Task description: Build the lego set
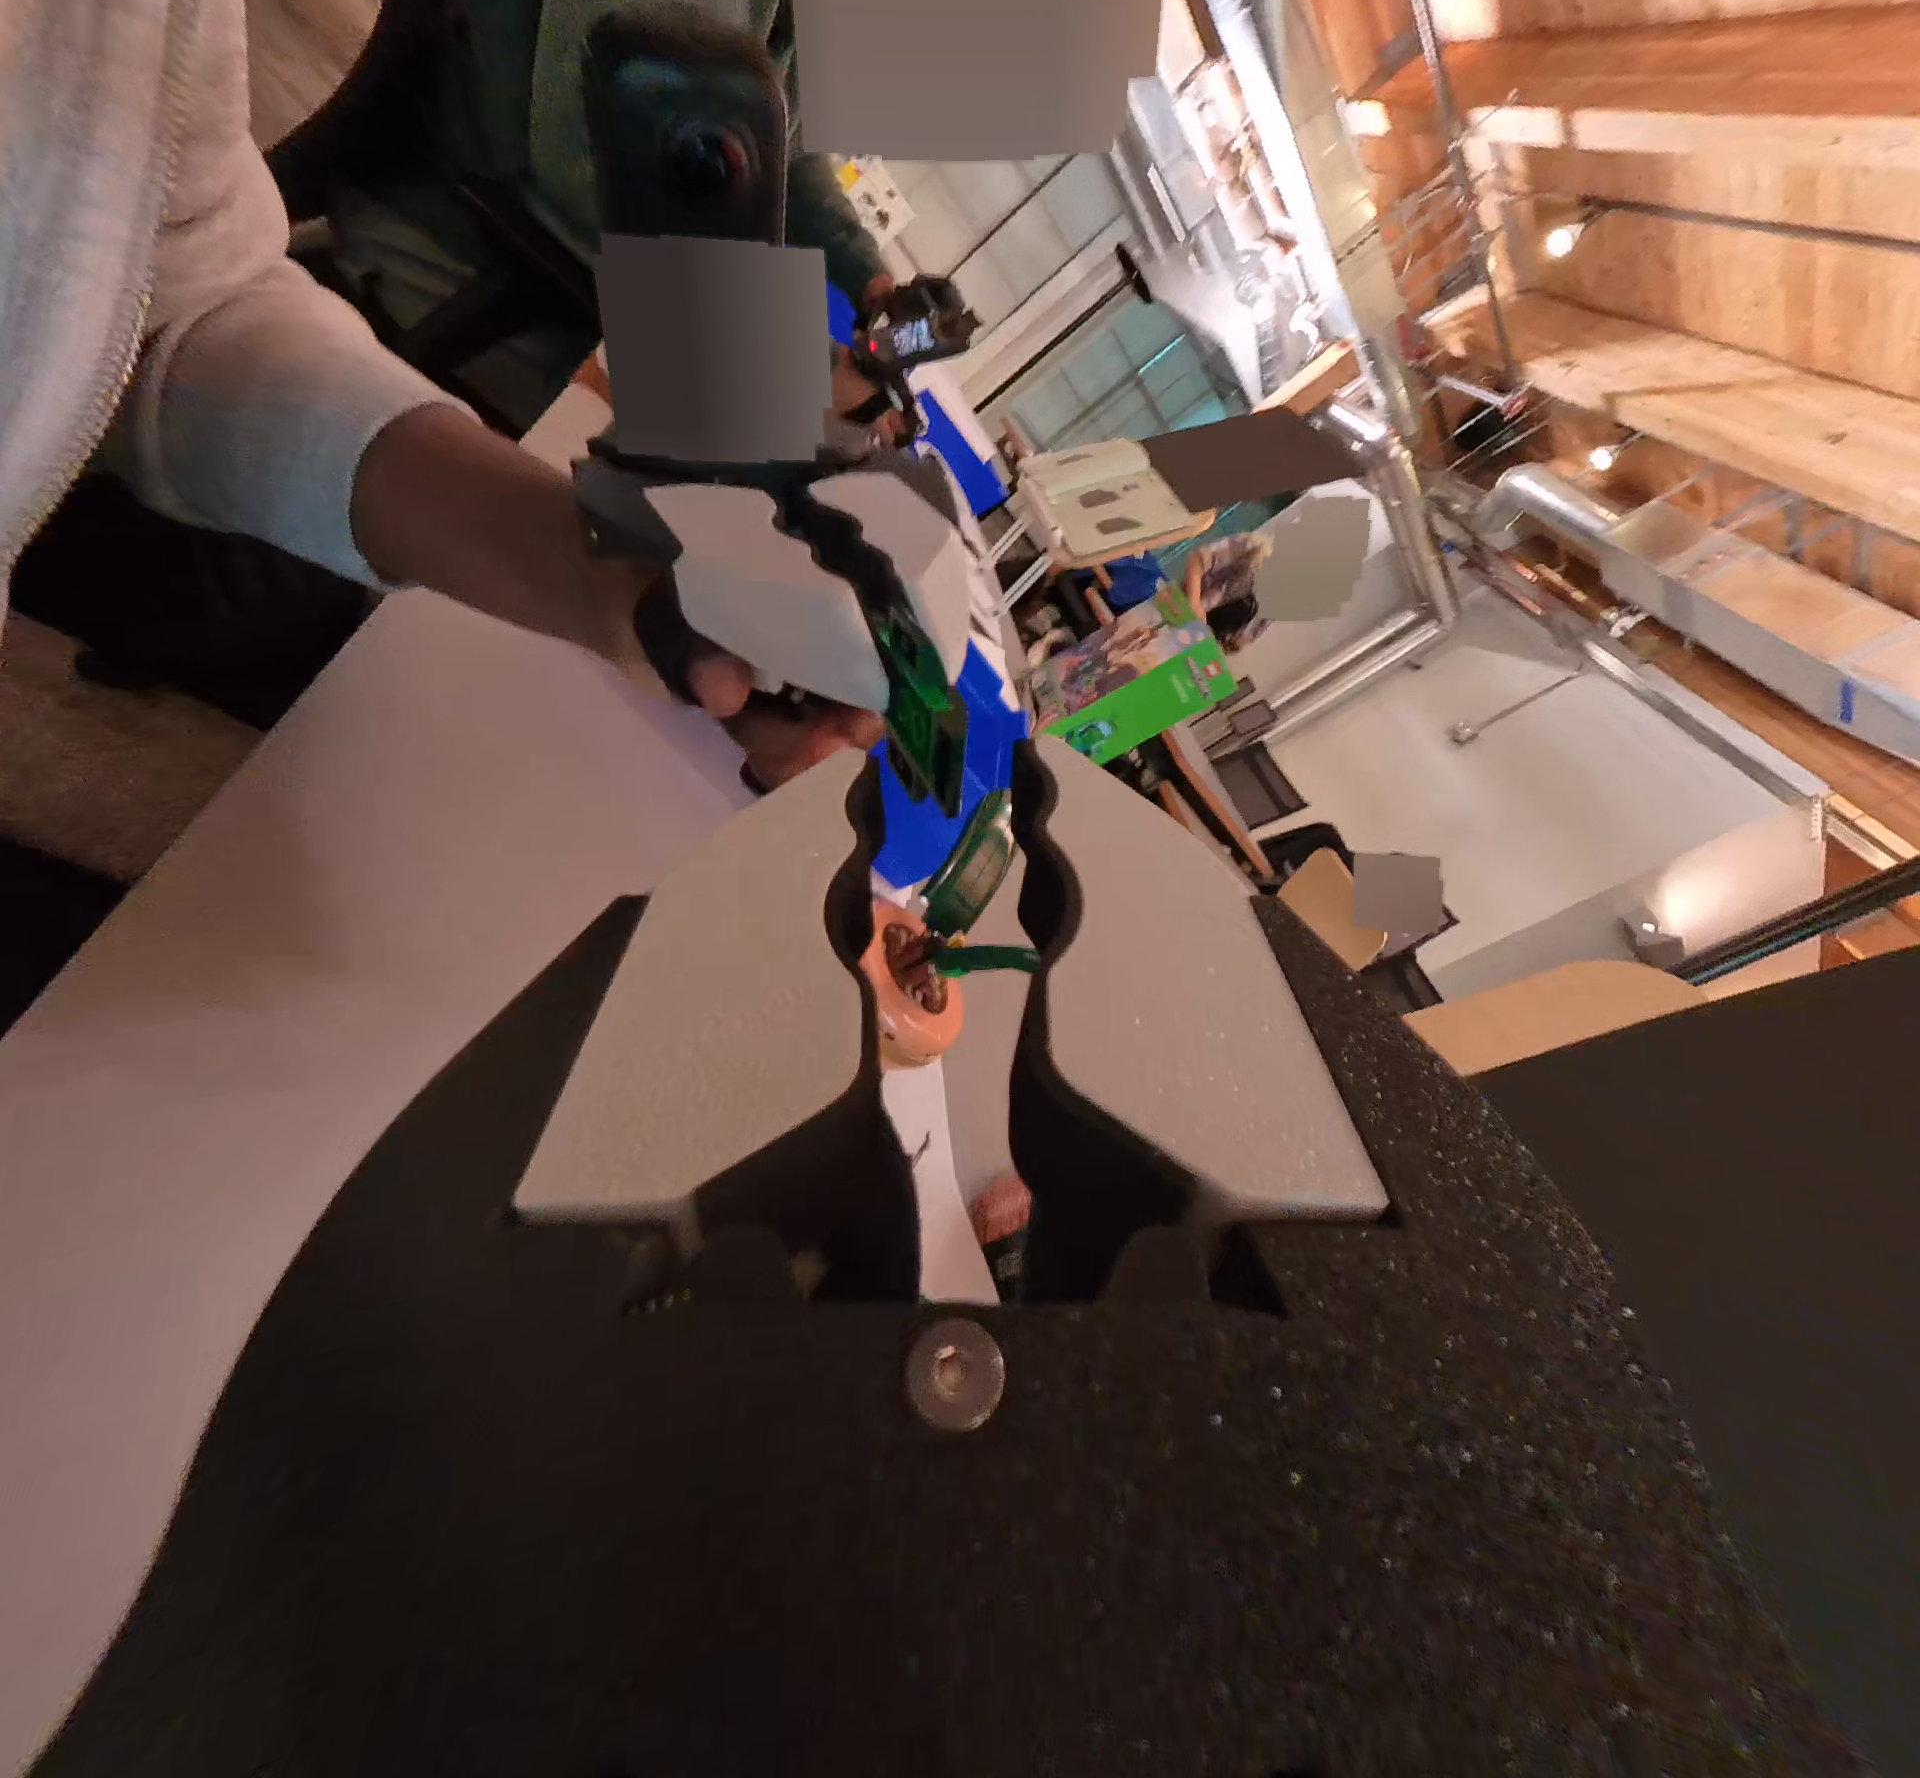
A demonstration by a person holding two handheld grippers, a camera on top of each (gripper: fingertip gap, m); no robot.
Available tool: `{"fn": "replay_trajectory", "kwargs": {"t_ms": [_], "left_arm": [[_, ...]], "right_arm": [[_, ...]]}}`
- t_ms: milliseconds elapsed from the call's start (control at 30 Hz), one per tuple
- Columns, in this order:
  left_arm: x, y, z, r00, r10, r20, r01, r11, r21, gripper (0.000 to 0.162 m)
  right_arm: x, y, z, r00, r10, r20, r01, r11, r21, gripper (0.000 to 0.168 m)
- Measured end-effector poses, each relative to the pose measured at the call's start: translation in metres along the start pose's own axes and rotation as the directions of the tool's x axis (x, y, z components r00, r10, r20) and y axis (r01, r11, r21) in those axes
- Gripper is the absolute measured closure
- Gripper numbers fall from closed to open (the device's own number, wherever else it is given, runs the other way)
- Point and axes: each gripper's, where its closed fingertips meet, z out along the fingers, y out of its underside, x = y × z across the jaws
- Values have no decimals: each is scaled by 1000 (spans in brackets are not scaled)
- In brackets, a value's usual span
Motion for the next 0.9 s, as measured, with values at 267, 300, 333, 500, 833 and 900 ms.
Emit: {"fn": "replay_trajectory", "kwargs": {"t_ms": [267,300,333,500,833,900], "left_arm": [[2,2,1,999,-32,-16,32,999,1,156],[0,2,1,1000,-17,-2,17,1000,-1,155],[-1,2,1,1000,0,12,0,1000,-7,154],[-3,8,1,987,151,50,-147,986,-72,137],[16,-6,-3,989,123,-86,-123,992,1,157],[17,-7,-4,987,120,-105,-120,993,7,158]], "right_arm": [[-6,1,1,996,67,57,-67,998,5,163],[-6,0,1,997,63,43,-64,998,15,163],[-5,1,1,998,58,28,-59,998,18,163],[-8,-6,-1,1000,-18,2,18,999,39,163],[-21,-16,-1,985,-154,83,153,988,17,163],[-23,-17,-1,978,-187,97,187,982,9,163]]}}
